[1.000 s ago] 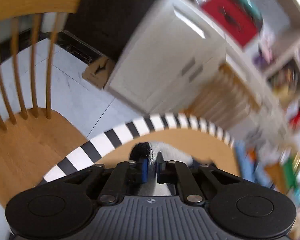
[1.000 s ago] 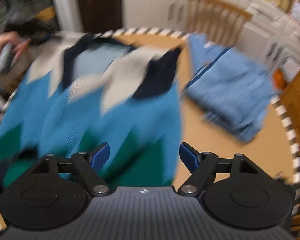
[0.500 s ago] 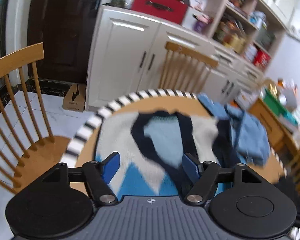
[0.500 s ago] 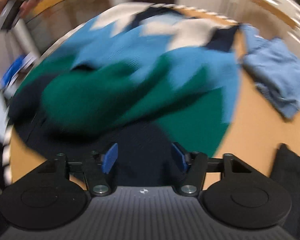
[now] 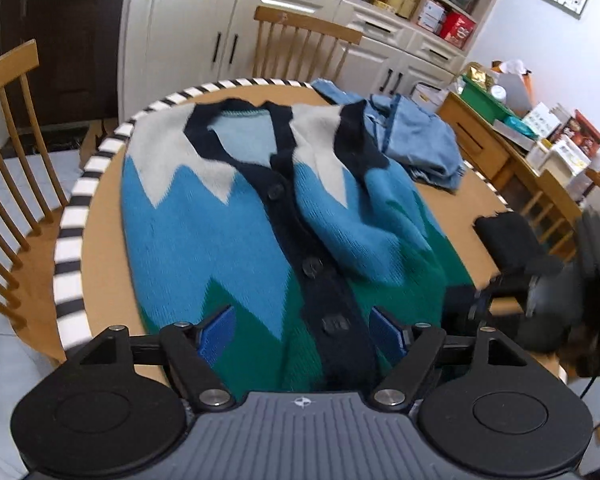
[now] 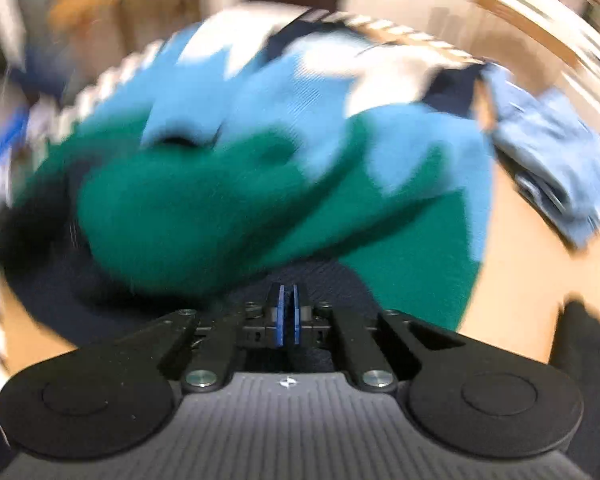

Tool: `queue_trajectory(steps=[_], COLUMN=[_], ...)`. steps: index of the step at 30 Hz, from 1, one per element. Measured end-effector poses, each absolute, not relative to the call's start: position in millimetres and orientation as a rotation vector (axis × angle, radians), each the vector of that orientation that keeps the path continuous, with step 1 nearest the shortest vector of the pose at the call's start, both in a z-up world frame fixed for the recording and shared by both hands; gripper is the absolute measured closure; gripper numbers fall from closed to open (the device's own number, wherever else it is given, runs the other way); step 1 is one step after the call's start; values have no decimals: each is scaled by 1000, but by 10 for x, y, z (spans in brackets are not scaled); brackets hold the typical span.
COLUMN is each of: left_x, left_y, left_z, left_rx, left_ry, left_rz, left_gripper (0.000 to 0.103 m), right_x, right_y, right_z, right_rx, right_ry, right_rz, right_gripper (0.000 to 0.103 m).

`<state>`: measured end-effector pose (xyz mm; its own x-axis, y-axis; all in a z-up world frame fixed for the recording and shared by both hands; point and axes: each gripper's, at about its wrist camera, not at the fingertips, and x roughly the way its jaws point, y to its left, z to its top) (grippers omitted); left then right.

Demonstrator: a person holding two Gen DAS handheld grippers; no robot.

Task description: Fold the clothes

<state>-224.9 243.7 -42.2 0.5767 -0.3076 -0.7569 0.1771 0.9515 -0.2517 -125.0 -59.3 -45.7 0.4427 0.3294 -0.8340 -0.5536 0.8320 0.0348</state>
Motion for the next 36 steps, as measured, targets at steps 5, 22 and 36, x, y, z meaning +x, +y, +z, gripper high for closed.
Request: queue_trajectory(steps=[5, 22, 36], left_x=[-2582, -3301, -3405], left_y=[2345, 1695, 1761], left_z=[-425, -734, -884], left_rx=[-175, -243, -203], left_ry=[932, 909, 895], left_rz=[-189, 50, 156], left_gripper=[27, 26, 25], right_x=[-1469, -2291, -1912], right_y=[-1328, -510, -681], right_z=[235, -848, -57], right_rx=[-1, -1237, -899], right_ry=[829, 400, 383], right_rz=[492, 710, 467], right_gripper=[103, 43, 91])
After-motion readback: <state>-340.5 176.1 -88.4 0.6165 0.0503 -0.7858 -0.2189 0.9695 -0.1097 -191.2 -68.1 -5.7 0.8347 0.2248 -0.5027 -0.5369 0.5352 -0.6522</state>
